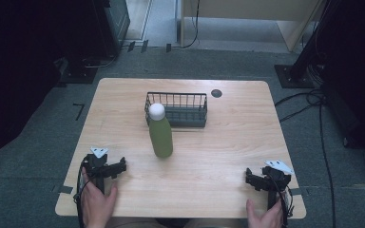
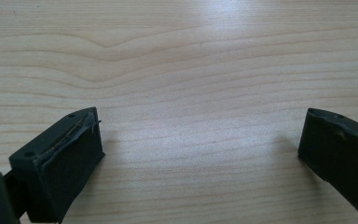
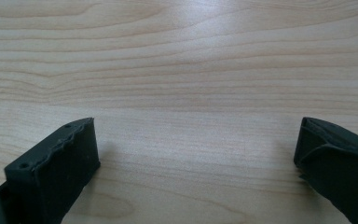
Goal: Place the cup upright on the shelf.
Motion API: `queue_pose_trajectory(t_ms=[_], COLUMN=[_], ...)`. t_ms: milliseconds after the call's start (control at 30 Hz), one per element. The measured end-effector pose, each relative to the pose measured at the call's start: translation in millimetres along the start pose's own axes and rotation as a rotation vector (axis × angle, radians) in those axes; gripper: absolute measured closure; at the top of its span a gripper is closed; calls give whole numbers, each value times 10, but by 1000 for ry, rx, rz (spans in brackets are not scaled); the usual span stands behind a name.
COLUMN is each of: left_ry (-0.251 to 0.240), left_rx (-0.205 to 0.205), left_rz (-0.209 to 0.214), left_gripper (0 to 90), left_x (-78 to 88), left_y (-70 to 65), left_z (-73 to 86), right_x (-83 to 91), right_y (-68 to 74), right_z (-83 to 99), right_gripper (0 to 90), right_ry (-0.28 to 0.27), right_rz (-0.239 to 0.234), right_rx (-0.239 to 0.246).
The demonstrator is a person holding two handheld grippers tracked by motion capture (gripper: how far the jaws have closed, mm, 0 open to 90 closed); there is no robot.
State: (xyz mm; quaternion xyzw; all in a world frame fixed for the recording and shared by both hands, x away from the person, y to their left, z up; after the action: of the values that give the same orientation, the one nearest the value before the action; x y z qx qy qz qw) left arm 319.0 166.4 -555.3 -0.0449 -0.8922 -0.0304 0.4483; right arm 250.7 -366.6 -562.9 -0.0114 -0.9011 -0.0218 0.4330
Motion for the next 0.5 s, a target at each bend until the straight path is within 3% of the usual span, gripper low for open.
queue_pose_trajectory(t_ms=[433,500], left_ry=[0,0], left_rx=[0,1], left_rz=[0,0], left_gripper=[0,0], left_x=[0,0], left_y=[0,0], left_z=[0,0], right_x=[1,-5], right_y=[0,6], right_z=[1,-9], right_gripper=[0,0], right_ry=[1,2], right_rz=[-2,-18], right_rx=[-2,17])
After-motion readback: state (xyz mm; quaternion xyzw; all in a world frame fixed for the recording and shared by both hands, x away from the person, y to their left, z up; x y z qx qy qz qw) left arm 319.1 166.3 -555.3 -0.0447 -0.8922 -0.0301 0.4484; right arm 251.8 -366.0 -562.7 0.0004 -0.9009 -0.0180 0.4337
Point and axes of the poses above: each handheld gripper's, and its own axes: x roughly backward along the jaws, z roughly out of its underside, y roughly to its left, the point moved 5 cm from there along -x, roughly forward along the jaws, and after that the axes turned 7 degrees about y, right-handed, at the moved point
